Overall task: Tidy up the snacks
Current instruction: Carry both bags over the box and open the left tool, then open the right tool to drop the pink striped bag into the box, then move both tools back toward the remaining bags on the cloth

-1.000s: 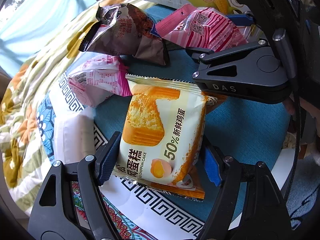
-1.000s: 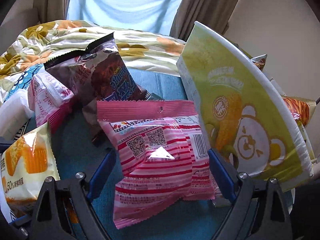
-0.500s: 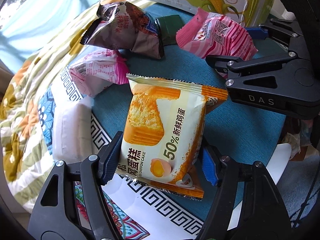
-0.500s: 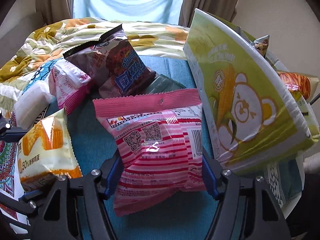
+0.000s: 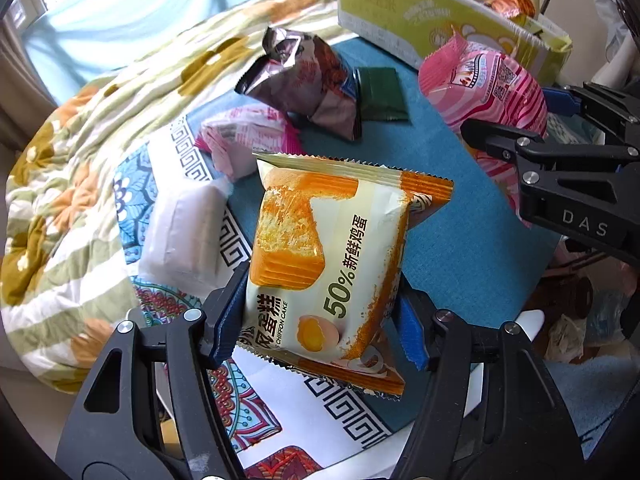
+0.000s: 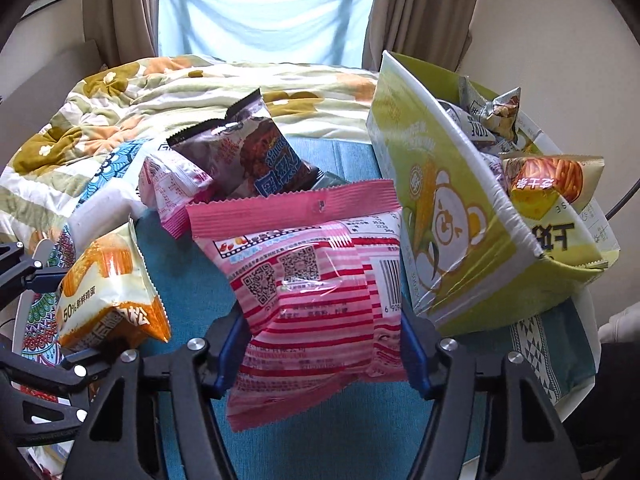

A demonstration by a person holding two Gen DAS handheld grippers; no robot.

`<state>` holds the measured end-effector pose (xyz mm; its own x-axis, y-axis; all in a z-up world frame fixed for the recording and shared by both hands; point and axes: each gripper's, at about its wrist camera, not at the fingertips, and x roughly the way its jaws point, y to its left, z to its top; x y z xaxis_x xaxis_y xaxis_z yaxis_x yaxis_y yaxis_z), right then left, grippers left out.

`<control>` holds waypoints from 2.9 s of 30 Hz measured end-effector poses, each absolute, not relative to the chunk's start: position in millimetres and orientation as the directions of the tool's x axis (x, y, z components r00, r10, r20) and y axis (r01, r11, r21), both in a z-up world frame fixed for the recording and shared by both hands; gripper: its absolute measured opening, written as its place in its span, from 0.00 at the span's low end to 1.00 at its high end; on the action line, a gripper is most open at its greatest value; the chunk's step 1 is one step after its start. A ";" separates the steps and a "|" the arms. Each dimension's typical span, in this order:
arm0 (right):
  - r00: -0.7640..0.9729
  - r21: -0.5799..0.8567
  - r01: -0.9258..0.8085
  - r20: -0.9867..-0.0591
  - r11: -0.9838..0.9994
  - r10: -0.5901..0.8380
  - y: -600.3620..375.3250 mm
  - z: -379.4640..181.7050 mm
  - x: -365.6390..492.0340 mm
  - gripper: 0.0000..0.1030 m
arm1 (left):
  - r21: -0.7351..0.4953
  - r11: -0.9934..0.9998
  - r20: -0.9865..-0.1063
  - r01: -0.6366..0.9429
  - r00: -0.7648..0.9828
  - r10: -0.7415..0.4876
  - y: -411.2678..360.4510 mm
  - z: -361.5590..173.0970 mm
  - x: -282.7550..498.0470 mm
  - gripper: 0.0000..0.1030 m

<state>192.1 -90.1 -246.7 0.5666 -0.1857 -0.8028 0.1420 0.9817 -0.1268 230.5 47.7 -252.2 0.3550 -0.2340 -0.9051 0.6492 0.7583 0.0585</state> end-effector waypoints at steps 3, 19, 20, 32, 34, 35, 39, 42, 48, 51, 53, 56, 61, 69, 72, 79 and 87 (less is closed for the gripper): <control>0.585 -0.092 0.140 -0.796 0.986 -0.157 -93.1 -224.4 184.7 0.59 | 0.055 0.778 -0.885 0.626 0.392 -0.253 42.7 -222.4 229.8 0.60; 0.720 0.024 0.147 -0.688 0.989 -0.091 -220.2 -90.1 168.0 0.59 | 0.021 0.807 -0.755 0.590 0.539 -0.373 -109.3 -97.5 250.4 0.60; 0.723 0.022 0.147 -0.684 0.989 -0.092 -232.6 -86.1 169.7 0.59 | 0.012 0.812 -0.755 0.583 0.539 -0.375 -122.9 -96.4 254.6 0.60; 0.718 0.038 0.100 -0.695 0.994 -0.046 -350.6 -90.6 208.9 0.59 | -0.038 0.888 -0.801 0.458 0.517 -0.301 -251.1 -131.7 318.5 0.61; 0.711 0.051 0.087 -0.703 0.995 -0.026 -363.7 -94.4 216.4 0.59 | -0.014 0.901 -0.812 0.434 0.520 -0.263 -259.3 -139.2 322.7 0.67; 0.709 0.057 0.080 -0.705 0.995 -0.016 -368.9 -96.5 220.1 0.59 | 0.003 0.906 -0.818 0.424 0.522 -0.242 -262.9 -142.4 323.4 0.70; 0.702 0.077 0.053 -0.712 0.996 0.018 -382.2 -103.8 232.1 0.59 | 0.027 0.921 -0.808 0.387 0.552 -0.208 -261.5 -146.4 317.1 0.99; 0.696 0.093 0.033 -0.716 0.995 0.044 -386.5 -110.0 237.6 0.59 | 0.024 0.939 -0.818 0.343 0.547 -0.179 -250.9 -146.9 309.0 0.99; 0.663 0.155 -0.016 -0.738 0.988 0.126 -397.5 -121.8 247.6 0.60 | -0.023 0.964 -0.824 0.265 0.541 -0.168 -230.2 -141.6 289.2 0.99; 0.651 0.165 -0.035 -0.744 0.986 0.147 -397.3 -124.7 254.4 0.60 | -0.015 0.971 -0.832 0.237 0.535 -0.143 -225.2 -141.2 283.7 0.99; 0.642 0.168 -0.047 -0.750 0.985 0.159 -395.6 -126.9 260.1 0.61 | -0.011 0.974 -0.838 0.225 0.530 -0.132 -221.5 -140.5 281.7 0.99; 0.631 0.187 -0.057 -0.754 0.981 0.181 -396.6 -129.8 267.7 0.62 | -0.004 0.979 -0.841 0.206 0.529 -0.114 -218.0 -137.8 278.6 0.99; 0.600 0.207 -0.070 -0.772 0.976 0.207 -397.5 -138.3 275.9 0.62 | -0.011 0.985 -0.843 0.172 0.529 -0.102 -213.6 -134.5 273.2 0.99; 0.638 0.216 -0.045 -0.745 0.975 0.194 -407.7 -149.2 267.4 0.96 | -0.008 0.988 -0.841 0.153 0.533 -0.089 -204.1 -133.8 256.1 0.99; 0.675 0.192 -0.049 -0.717 0.980 0.174 -408.5 -145.3 252.8 0.97 | -0.019 0.988 -0.841 0.151 0.532 -0.097 -200.3 -136.8 249.2 0.99; 0.676 0.150 -0.067 -0.720 0.986 0.155 -404.3 -135.6 231.9 0.97 | -0.023 0.989 -0.830 0.148 0.548 -0.102 -191.2 -128.7 237.9 0.99; 0.694 0.135 -0.094 -0.701 0.986 0.162 -390.7 -107.2 213.9 0.97 | -0.014 0.993 -0.794 0.119 0.602 -0.083 -162.9 -101.3 214.0 0.99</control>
